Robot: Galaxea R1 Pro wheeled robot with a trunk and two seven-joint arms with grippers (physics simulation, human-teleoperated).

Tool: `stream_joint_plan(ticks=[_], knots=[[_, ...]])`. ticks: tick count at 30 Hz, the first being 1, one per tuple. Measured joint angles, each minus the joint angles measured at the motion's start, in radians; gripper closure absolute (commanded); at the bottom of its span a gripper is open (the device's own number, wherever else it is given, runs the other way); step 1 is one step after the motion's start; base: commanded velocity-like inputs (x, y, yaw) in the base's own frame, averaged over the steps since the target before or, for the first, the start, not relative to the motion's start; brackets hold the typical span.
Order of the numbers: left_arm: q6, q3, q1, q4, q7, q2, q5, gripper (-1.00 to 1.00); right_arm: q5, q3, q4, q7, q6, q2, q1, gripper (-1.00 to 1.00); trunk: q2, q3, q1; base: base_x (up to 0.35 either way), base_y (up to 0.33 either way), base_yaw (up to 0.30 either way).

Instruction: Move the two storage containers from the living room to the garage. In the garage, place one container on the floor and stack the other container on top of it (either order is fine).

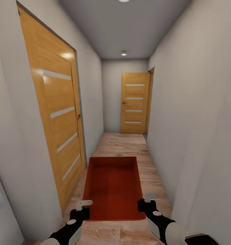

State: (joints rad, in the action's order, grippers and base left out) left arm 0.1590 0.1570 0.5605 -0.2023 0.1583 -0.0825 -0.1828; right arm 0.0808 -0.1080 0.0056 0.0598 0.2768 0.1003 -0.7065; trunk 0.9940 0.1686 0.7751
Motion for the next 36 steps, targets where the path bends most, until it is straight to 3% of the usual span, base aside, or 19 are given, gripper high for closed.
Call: stream_joint_plan(ticks=[21, 29, 36], knots=[[-0.003, 0.000, 0.000, -0.002, 0.000, 0.000, 0.000, 1.00, 0.003, -0.002, 0.000, 0.000, -0.002, 0.000, 0.000, 1.00, 0.000, 0.000, 0.000, 0.306, 0.107, -0.041], [0.014, 0.033, -0.003, 0.007, 0.004, 0.003, -0.043, 1.00, 0.027, -0.042, 0.001, 0.005, 0.002, 0.002, 0.000, 1.00, 0.000, 0.000, 0.001, 0.000, 0.000, 0.000], [0.014, 0.064, -0.003, 0.007, 0.008, 0.004, -0.074, 1.00, -0.015, -0.001, 0.002, 0.004, 0.002, 0.000, 0.000, 1.00, 0.000, 0.000, 0.000, 0.084, 0.000, 0.000]])
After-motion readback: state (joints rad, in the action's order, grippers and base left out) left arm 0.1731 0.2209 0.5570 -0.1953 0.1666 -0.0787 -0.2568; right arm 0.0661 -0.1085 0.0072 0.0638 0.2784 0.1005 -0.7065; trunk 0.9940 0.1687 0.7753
